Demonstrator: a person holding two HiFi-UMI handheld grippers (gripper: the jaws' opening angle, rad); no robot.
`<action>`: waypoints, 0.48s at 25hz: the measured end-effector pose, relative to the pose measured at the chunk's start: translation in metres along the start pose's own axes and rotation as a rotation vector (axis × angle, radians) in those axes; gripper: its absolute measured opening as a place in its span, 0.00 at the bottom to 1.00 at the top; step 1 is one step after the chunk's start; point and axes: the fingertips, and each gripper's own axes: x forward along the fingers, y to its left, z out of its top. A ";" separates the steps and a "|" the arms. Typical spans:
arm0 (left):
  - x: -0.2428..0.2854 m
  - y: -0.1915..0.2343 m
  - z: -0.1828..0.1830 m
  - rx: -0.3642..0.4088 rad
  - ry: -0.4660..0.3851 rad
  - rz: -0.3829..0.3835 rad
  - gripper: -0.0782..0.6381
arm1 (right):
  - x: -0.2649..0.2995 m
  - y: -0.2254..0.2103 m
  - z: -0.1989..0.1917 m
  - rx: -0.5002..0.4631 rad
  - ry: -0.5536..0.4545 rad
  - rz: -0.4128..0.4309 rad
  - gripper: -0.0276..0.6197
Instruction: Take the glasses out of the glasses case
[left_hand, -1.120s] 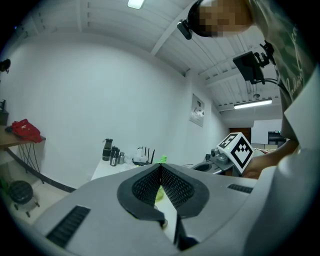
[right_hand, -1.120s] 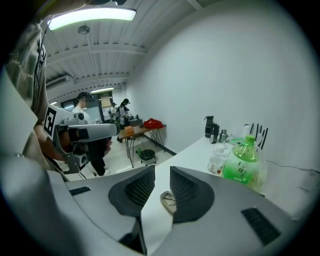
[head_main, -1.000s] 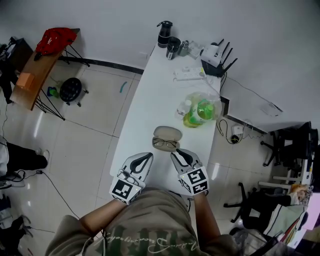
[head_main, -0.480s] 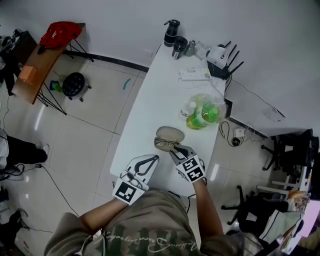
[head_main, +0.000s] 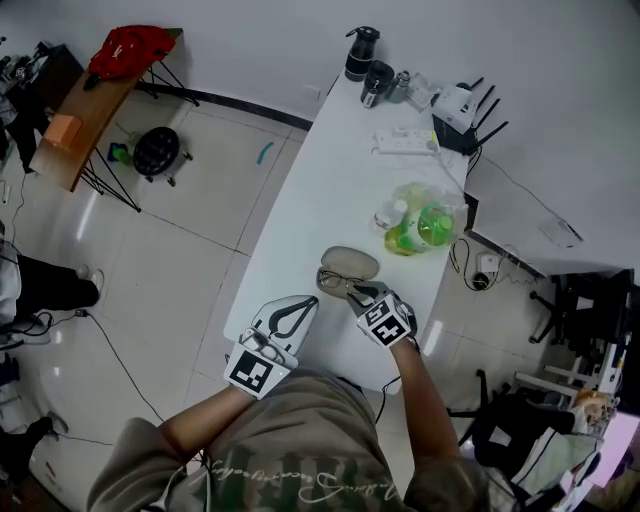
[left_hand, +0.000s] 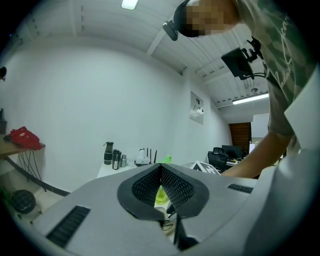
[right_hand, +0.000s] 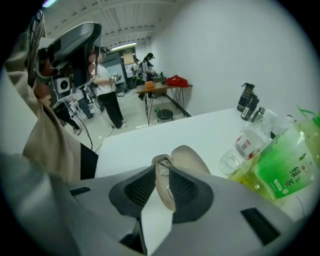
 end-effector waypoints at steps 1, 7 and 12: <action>0.002 0.003 0.001 0.009 -0.007 0.003 0.12 | 0.004 -0.002 -0.002 -0.020 0.015 0.003 0.18; 0.000 0.008 -0.002 -0.008 -0.003 0.007 0.12 | 0.031 0.005 -0.016 -0.066 0.086 0.011 0.18; 0.000 0.017 -0.004 -0.032 0.008 0.017 0.12 | 0.053 0.006 -0.026 -0.230 0.188 -0.003 0.18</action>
